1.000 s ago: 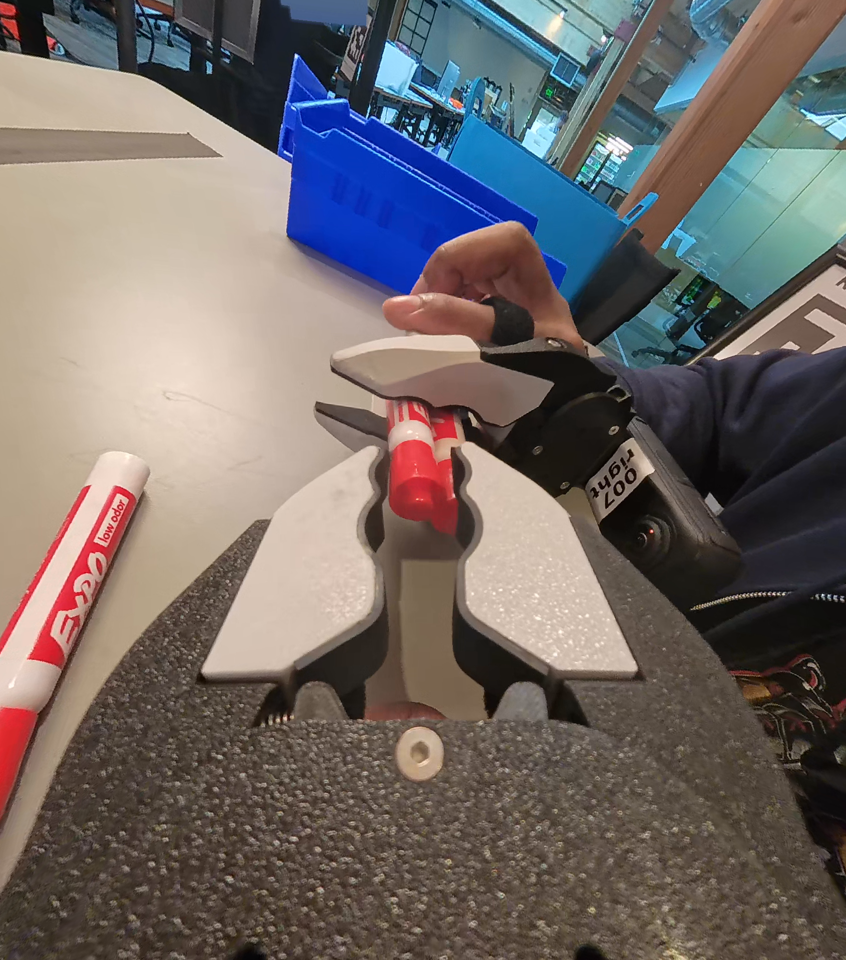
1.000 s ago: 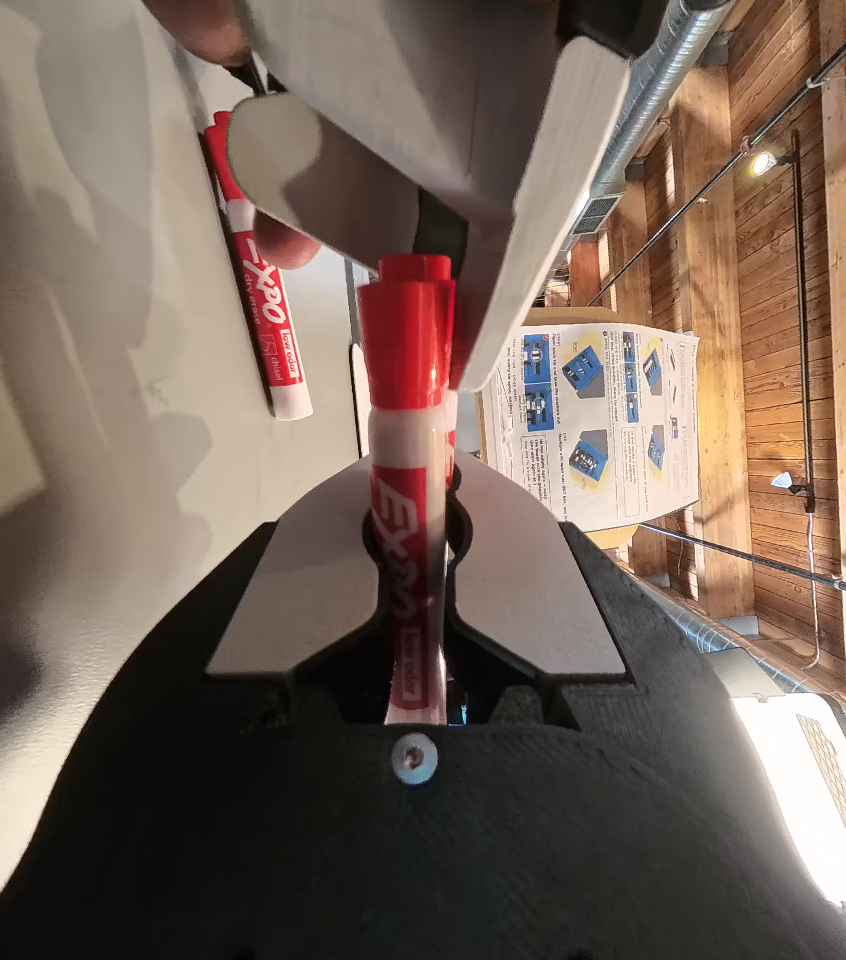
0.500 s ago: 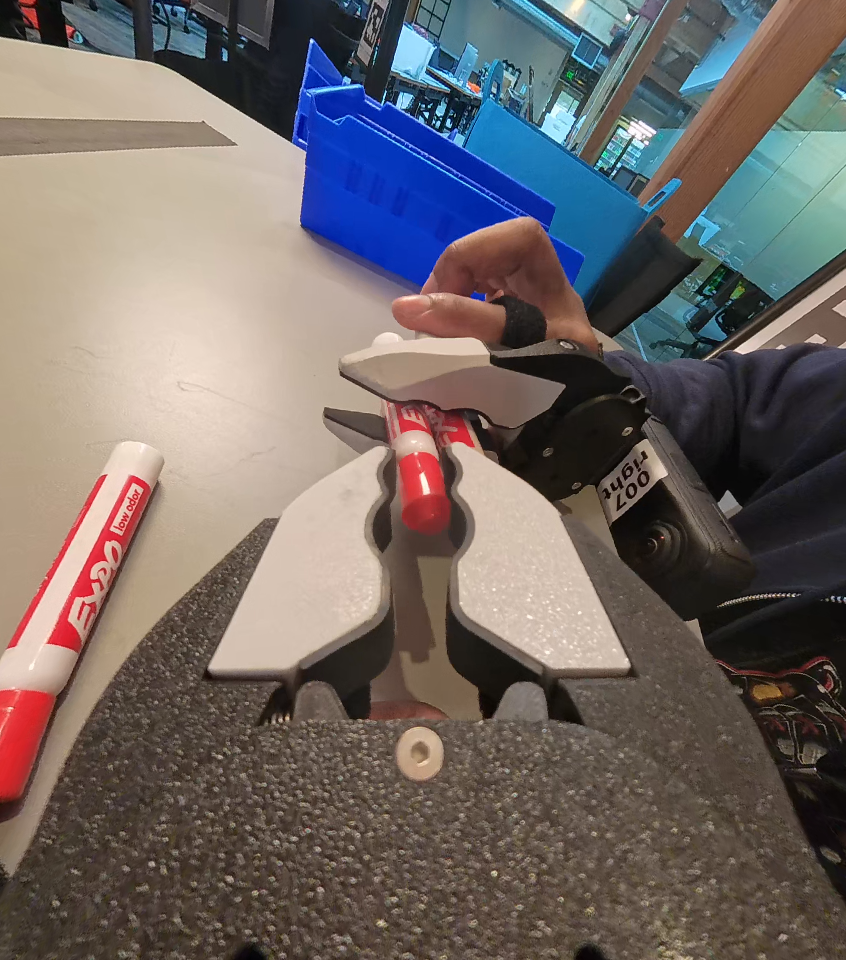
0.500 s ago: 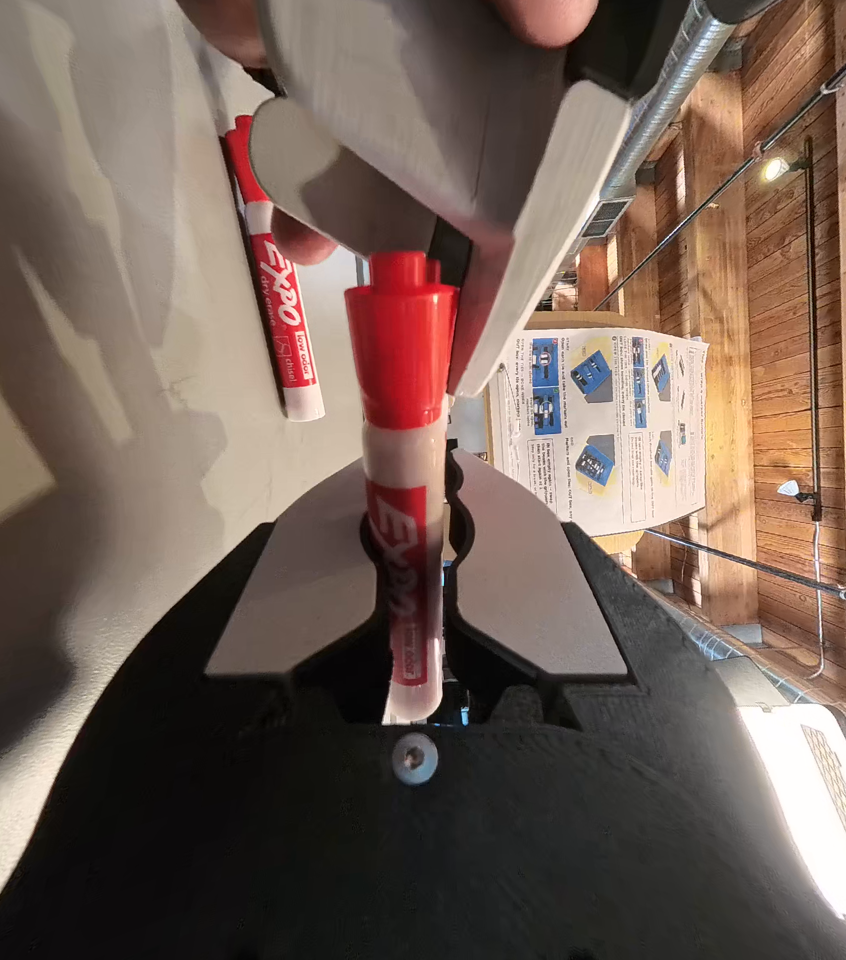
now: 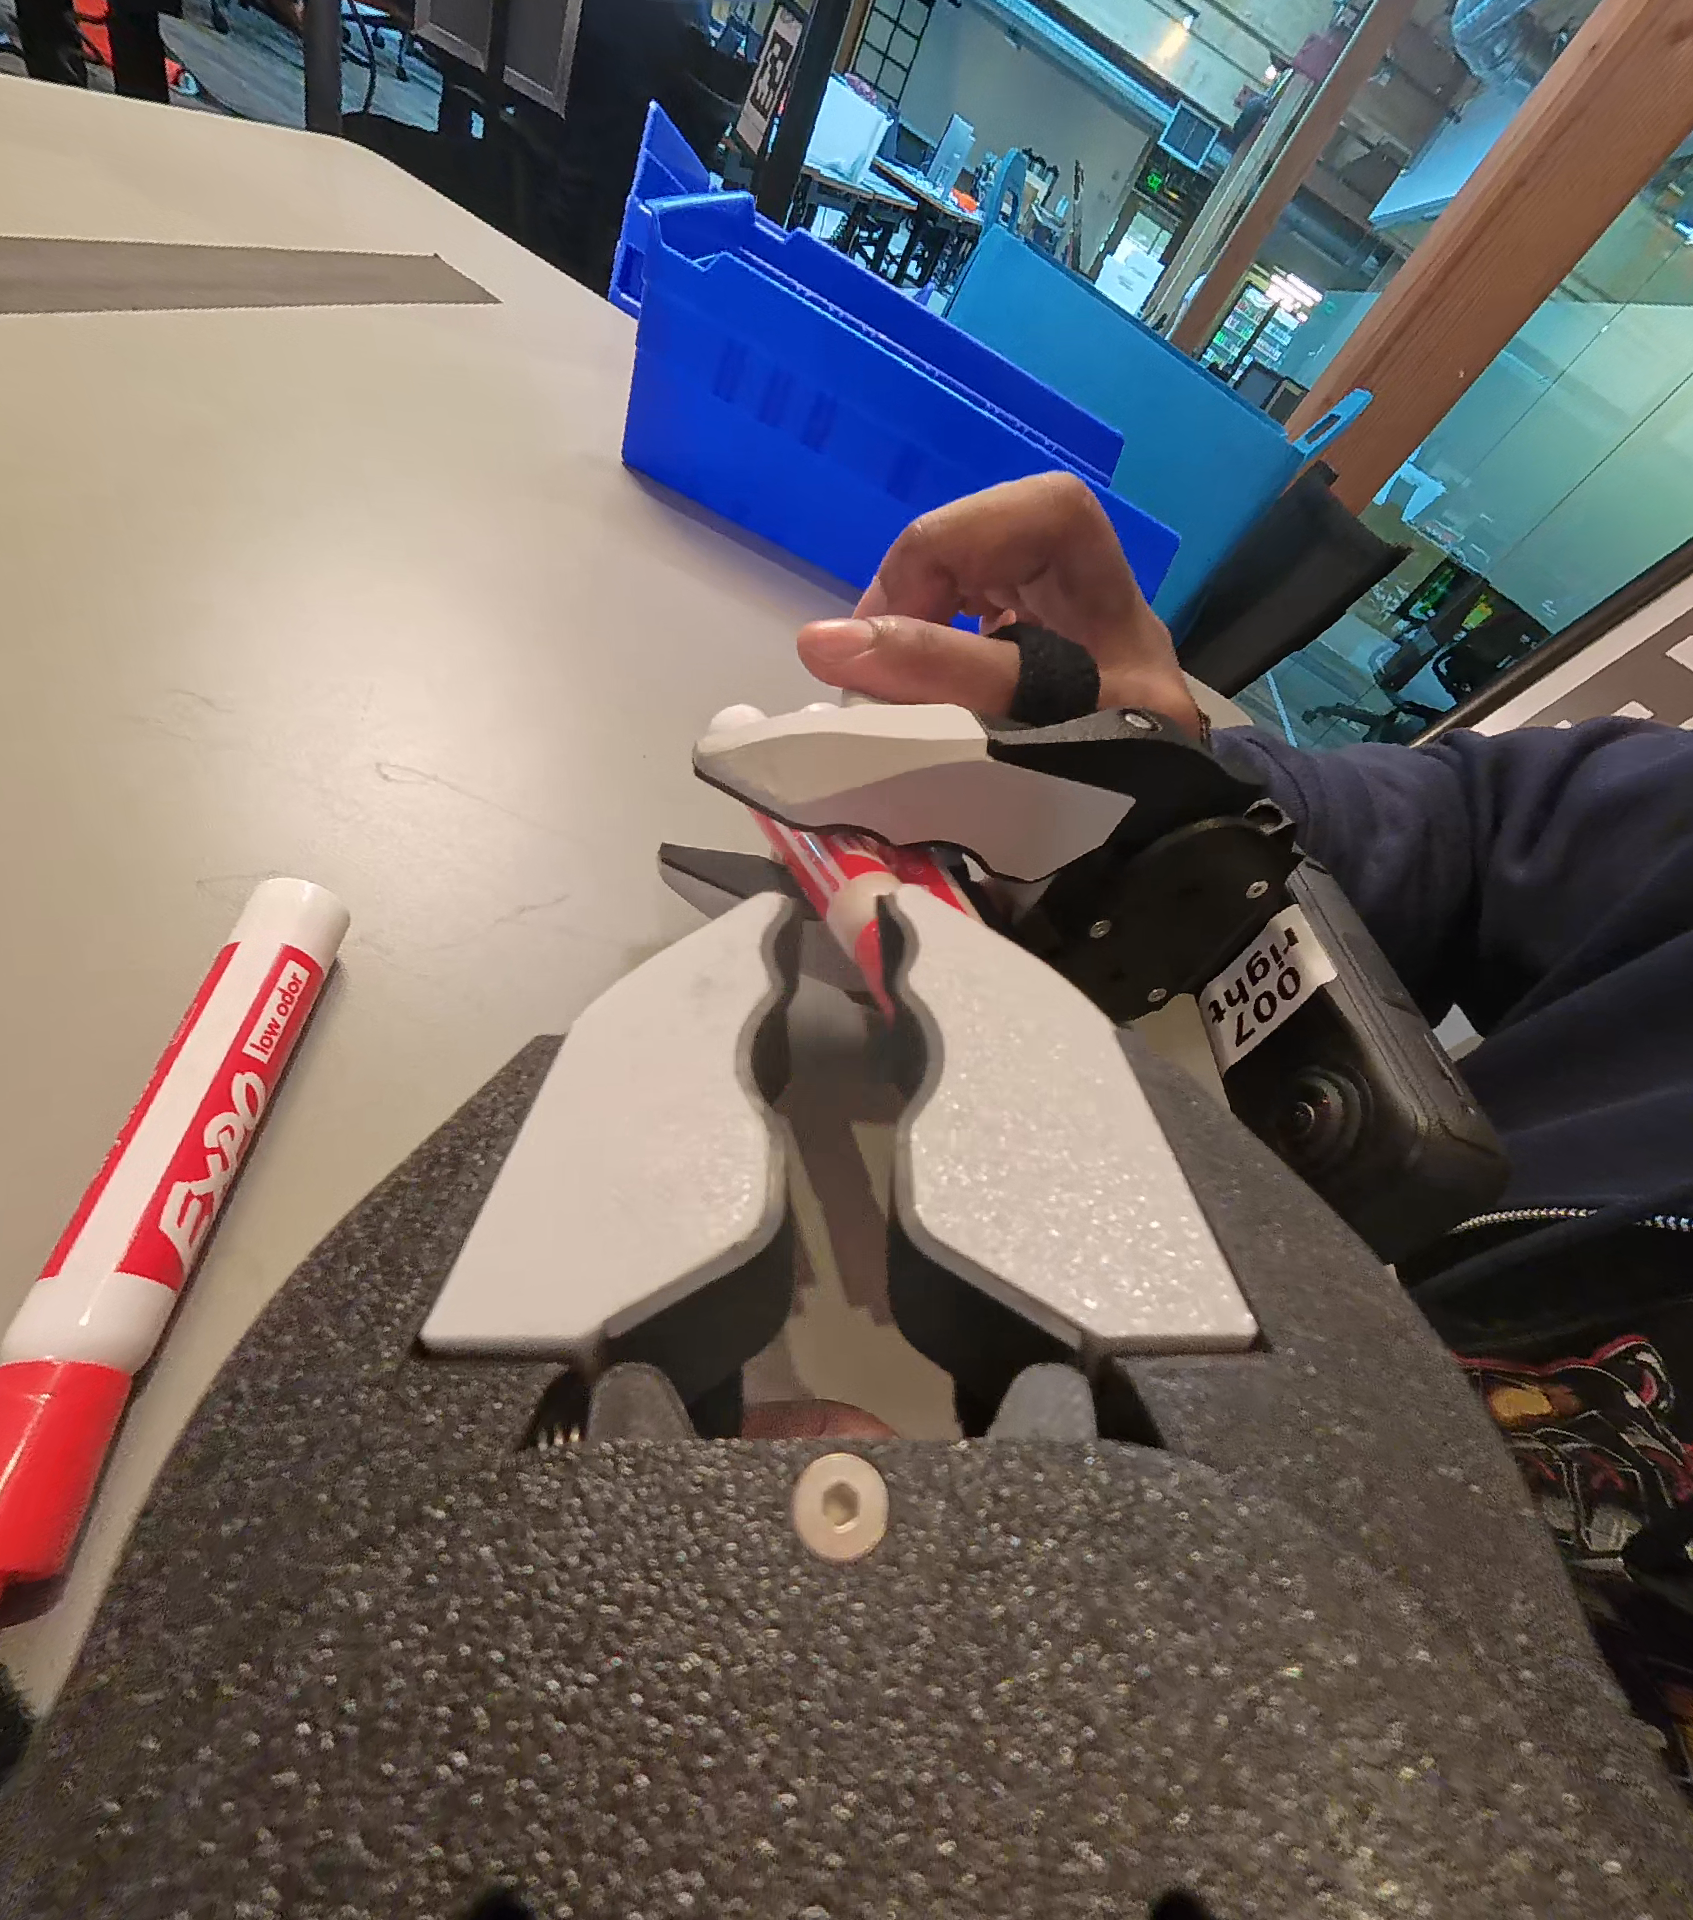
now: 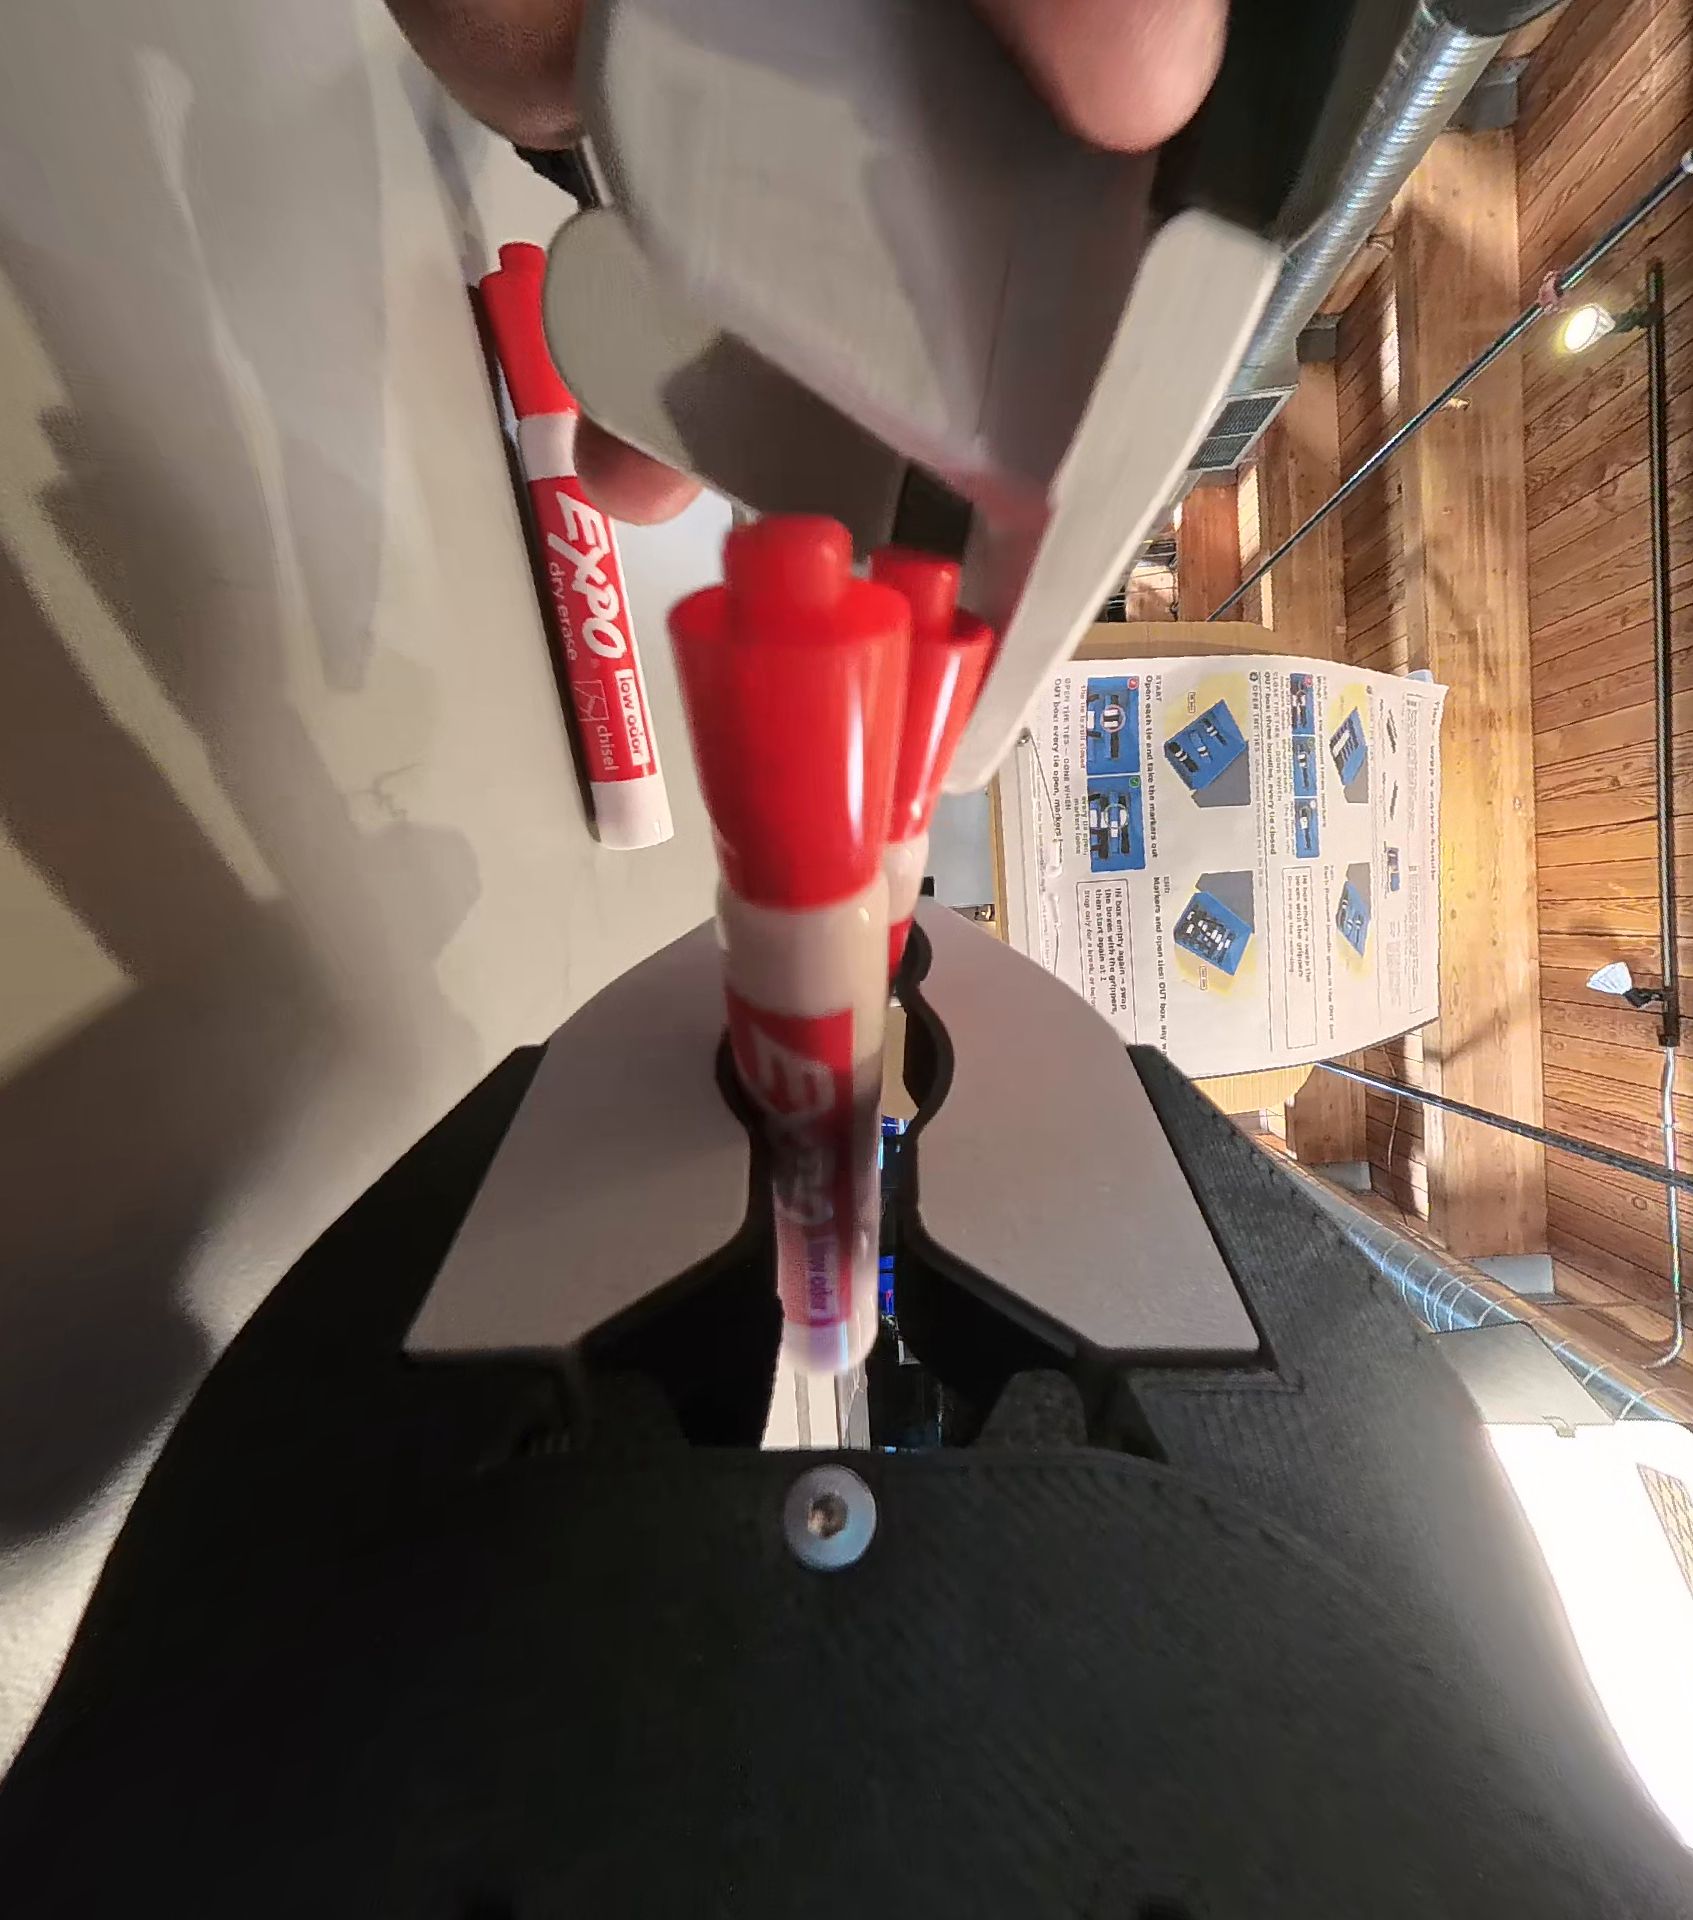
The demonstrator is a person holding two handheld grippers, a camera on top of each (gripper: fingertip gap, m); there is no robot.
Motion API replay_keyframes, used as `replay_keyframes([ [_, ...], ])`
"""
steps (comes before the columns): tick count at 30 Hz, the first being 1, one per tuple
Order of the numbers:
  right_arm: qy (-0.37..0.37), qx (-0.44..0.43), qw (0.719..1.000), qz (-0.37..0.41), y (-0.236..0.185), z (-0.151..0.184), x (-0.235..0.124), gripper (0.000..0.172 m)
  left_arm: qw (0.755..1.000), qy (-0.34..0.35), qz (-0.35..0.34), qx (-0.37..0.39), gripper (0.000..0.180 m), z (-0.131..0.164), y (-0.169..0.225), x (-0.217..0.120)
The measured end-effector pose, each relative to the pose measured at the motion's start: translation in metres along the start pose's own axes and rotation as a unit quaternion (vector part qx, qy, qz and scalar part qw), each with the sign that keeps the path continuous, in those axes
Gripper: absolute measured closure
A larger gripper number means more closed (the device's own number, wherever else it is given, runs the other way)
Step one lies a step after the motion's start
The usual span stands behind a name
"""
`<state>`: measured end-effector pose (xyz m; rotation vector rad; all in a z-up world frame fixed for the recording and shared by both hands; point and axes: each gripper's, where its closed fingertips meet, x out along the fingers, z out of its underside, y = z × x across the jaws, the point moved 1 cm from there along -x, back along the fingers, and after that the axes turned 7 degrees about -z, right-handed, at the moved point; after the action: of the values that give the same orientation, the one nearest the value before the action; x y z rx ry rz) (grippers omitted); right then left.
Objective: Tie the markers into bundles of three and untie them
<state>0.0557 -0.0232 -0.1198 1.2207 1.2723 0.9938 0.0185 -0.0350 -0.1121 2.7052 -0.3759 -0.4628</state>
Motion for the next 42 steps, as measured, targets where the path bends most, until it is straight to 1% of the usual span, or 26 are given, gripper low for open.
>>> replay_keyframes([
  [5, -0.001, -0.003, 1.0, 0.0, -0.001, 0.0, 0.0, 0.151, 1.0, -0.003, 0.013, -0.006, 0.15, -0.004, 0.002, -0.004],
  [13, -0.004, -0.014, 1.0, 0.006, -0.001, 0.0, 0.0, 0.154, 0.999, -0.039, 0.035, -0.006, 0.139, 0.003, 0.012, -0.003],
  [17, -0.006, -0.02, 1.0, 0.01, 0.0, 0.0, 0.0, 0.156, 0.997, -0.068, 0.027, 0.008, 0.14, 0.011, 0.014, -0.001],
  [21, -0.005, -0.034, 0.999, 0.013, -0.001, -0.002, 0.0, 0.157, 0.996, -0.088, 0.024, 0.007, 0.148, 0.02, 0.012, 0.002],
  [23, -0.007, -0.039, 0.999, 0.012, -0.002, -0.002, 0.0, 0.157, 0.995, -0.092, 0.029, 0.003, 0.156, 0.022, 0.012, 0.003],
  [31, -0.01, -0.043, 0.999, 0.007, -0.004, -0.001, 0.001, 0.156, 0.995, -0.099, 0.018, 0.014, 0.16, 0.025, 0.007, 0.002],
  [42, -0.018, -0.04, 0.999, 0.002, -0.005, 0.003, 0.004, 0.153, 0.994, -0.101, 0.007, 0.045, 0.162, 0.023, 0.004, -0.001],
])
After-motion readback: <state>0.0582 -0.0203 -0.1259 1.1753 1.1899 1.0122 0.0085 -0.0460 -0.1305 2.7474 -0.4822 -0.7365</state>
